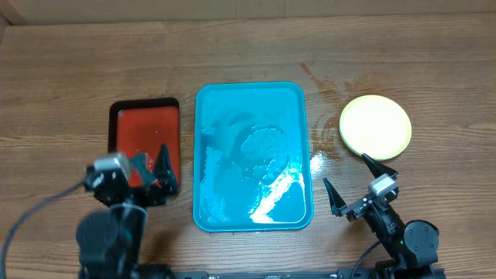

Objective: Clean dirty plates on tray and stack at the side

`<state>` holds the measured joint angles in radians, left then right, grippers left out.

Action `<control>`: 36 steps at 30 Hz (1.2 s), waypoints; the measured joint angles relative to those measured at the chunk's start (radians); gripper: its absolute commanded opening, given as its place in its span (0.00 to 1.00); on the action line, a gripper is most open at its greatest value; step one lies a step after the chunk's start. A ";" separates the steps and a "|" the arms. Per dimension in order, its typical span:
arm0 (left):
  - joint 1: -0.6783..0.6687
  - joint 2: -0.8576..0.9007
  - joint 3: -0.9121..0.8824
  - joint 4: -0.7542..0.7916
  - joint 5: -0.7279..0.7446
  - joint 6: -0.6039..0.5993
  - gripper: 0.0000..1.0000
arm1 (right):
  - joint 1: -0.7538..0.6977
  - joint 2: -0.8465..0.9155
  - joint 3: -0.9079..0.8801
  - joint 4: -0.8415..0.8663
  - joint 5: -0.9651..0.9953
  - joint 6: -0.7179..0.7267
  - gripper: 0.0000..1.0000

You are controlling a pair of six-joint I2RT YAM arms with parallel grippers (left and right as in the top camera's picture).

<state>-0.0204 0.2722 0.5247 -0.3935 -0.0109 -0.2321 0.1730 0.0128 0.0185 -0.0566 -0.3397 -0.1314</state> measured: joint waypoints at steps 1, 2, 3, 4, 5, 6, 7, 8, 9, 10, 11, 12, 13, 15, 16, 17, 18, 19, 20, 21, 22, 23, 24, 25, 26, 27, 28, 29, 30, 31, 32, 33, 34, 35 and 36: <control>0.000 -0.050 -0.045 0.018 0.004 0.000 1.00 | 0.000 0.000 0.000 0.000 0.000 0.000 1.00; 0.000 -0.095 -0.089 0.029 0.009 0.000 1.00 | 0.000 0.000 0.000 0.000 0.000 0.000 1.00; 0.000 -0.131 -0.127 0.036 0.013 0.000 1.00 | 0.000 0.000 0.000 0.000 0.000 0.000 1.00; 0.000 -0.161 -0.166 0.048 0.016 0.000 1.00 | 0.000 0.000 0.000 0.000 0.000 0.000 1.00; 0.000 -0.186 -0.201 0.058 0.019 0.000 1.00 | 0.000 0.000 0.000 0.000 0.000 0.000 1.00; 0.000 -0.209 -0.236 0.068 0.022 0.000 1.00 | 0.000 0.000 0.000 0.000 0.000 0.000 1.00; 0.000 -0.229 -0.268 0.080 0.026 0.000 1.00 | 0.000 0.000 0.000 0.000 0.000 0.000 1.00; 0.000 -0.243 -0.299 0.101 0.031 0.000 1.00 | 0.000 0.000 0.000 0.000 0.000 0.000 1.00; 0.000 -0.250 -0.328 0.131 0.038 0.000 1.00 | 0.000 0.000 0.000 0.000 0.000 0.000 1.00; 0.000 -0.253 -0.356 0.160 0.046 0.000 1.00 | 0.000 0.000 0.000 0.000 0.000 0.000 1.00; 0.000 -0.254 -0.386 0.202 0.054 0.000 1.00 | 0.000 0.000 0.000 0.000 0.000 0.000 1.00; 0.000 -0.254 -0.415 0.237 0.064 0.000 1.00 | 0.000 0.000 0.000 0.000 0.000 0.000 1.00; 0.000 -0.255 -0.444 0.273 0.074 0.000 1.00 | 0.000 0.000 0.000 0.000 0.000 0.000 1.00; 0.000 -0.256 -0.491 0.317 0.090 0.000 1.00 | 0.000 0.000 0.000 0.000 0.000 0.000 1.00; 0.000 -0.256 -0.505 0.316 0.096 0.000 1.00 | 0.000 0.000 0.000 0.000 0.000 0.000 1.00; 0.000 -0.255 -0.514 0.320 0.099 0.000 1.00 | 0.000 0.000 0.000 0.000 0.000 0.000 1.00; 0.000 -0.256 -0.514 0.323 0.102 0.000 1.00 | 0.000 0.000 0.000 0.001 0.000 0.000 1.00; 0.000 -0.257 -0.514 0.326 0.105 0.000 1.00 | 0.000 0.000 0.000 0.001 0.000 0.000 1.00; 0.000 -0.257 -0.514 0.326 0.106 0.000 1.00 | 0.000 0.000 0.000 0.001 0.000 0.000 1.00; 0.000 -0.257 -0.514 0.326 0.109 0.000 1.00 | 0.000 0.000 0.000 0.000 0.000 0.000 1.00; 0.000 -0.257 -0.514 0.326 0.109 0.000 1.00 | 0.000 0.000 0.000 0.000 0.000 0.000 1.00; 0.000 -0.257 -0.514 0.326 0.109 0.000 1.00 | 0.000 0.000 0.000 0.000 0.000 0.000 1.00; 0.000 -0.257 -0.514 0.326 0.109 0.000 1.00 | 0.000 0.000 0.000 0.000 0.000 0.000 1.00; 0.000 -0.257 -0.514 0.326 0.109 0.000 1.00 | 0.000 0.000 0.000 0.000 0.000 0.000 1.00; 0.000 -0.257 -0.514 0.326 0.110 0.000 1.00 | 0.000 0.000 0.000 0.000 0.000 0.000 1.00; 0.000 -0.257 -0.514 0.326 0.110 0.000 1.00 | 0.000 0.000 0.000 0.000 0.000 0.000 1.00; 0.000 -0.257 -0.514 0.326 0.110 0.000 1.00 | 0.000 0.000 0.000 0.000 0.000 0.000 1.00; 0.000 -0.257 -0.514 0.326 0.111 0.000 1.00 | 0.000 0.000 0.000 0.000 0.000 0.000 1.00; 0.000 -0.257 -0.514 0.326 0.113 0.000 1.00 | 0.000 0.000 0.000 0.000 -0.001 0.000 1.00; 0.000 -0.257 -0.514 0.326 0.113 0.000 1.00 | 0.000 0.000 0.000 0.000 0.000 0.000 1.00; 0.000 -0.257 -0.514 0.326 0.113 0.000 1.00 | 0.000 0.000 0.000 0.000 0.000 0.000 1.00; 0.000 -0.257 -0.514 0.326 0.113 0.000 1.00 | 0.000 0.000 0.000 0.000 0.000 0.000 1.00; 0.000 -0.257 -0.514 0.326 0.113 0.000 1.00 | 0.000 0.000 0.000 0.000 0.000 0.000 1.00; 0.000 -0.257 -0.514 0.326 0.113 0.000 1.00 | 0.000 0.000 0.000 0.000 0.000 0.000 1.00; 0.000 -0.257 -0.514 0.326 0.113 0.000 1.00 | 0.000 0.000 0.000 0.000 0.000 0.000 1.00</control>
<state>-0.0204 0.0151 0.0105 -0.0673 0.1020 -0.2317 0.1730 0.0128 0.0185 -0.0563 -0.3401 -0.1314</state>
